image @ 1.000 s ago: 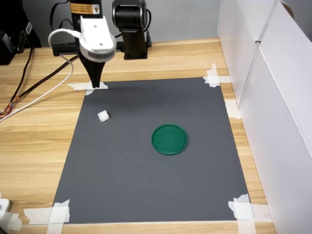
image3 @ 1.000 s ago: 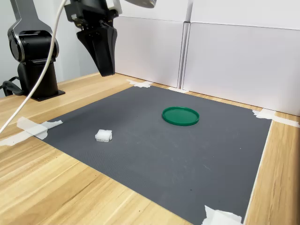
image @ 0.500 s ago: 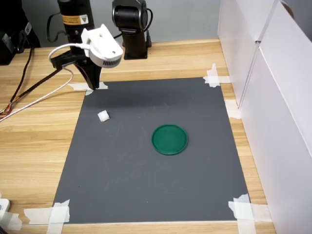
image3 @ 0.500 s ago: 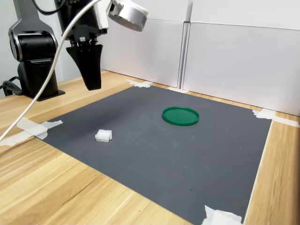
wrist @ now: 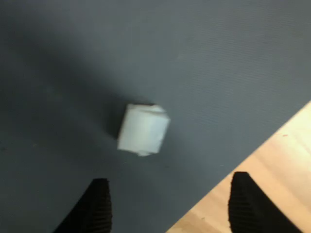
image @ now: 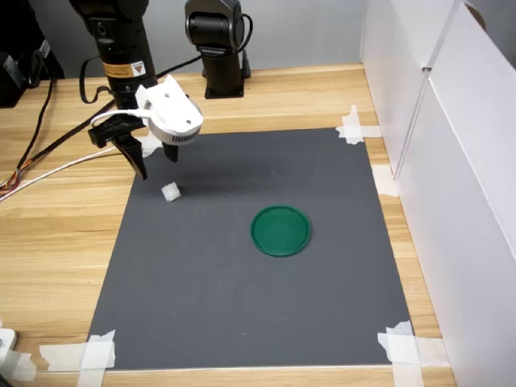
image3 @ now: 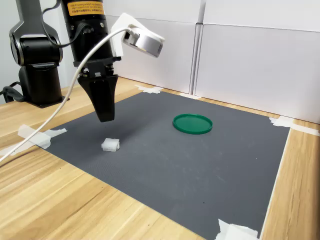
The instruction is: Grasp a white terminal and put it in the green lid.
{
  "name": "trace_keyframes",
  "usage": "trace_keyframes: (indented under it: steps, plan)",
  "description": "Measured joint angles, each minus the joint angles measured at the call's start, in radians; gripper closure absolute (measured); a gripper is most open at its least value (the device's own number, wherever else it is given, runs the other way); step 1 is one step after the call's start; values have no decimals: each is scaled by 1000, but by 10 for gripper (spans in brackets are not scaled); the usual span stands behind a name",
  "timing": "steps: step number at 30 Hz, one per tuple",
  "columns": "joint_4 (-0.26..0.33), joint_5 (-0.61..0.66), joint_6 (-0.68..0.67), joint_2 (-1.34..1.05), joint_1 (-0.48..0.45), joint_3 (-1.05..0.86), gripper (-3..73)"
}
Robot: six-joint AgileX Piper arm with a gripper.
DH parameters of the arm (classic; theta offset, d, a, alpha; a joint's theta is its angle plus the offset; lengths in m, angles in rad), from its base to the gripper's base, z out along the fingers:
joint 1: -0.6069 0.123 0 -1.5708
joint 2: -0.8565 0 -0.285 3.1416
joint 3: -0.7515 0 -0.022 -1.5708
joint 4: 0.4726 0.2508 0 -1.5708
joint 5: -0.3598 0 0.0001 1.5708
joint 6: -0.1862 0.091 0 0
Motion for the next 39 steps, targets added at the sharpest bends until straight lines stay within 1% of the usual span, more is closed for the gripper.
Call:
trace_keyframes:
  steps: [6, 13, 28, 34, 36, 39]
  plan:
    - [-4, 28, -1, 5, 0, 0, 80]
    - [-3, 53, -7, 66, 0, 0, 80]
    - [0, -22, -10, 188, 0, 1, 89]
    - [4, -35, -12, 212, 0, 2, 119]
    - [5, -37, -13, 216, 0, 2, 144]
    - [11, -42, -13, 216, 0, 2, 203]
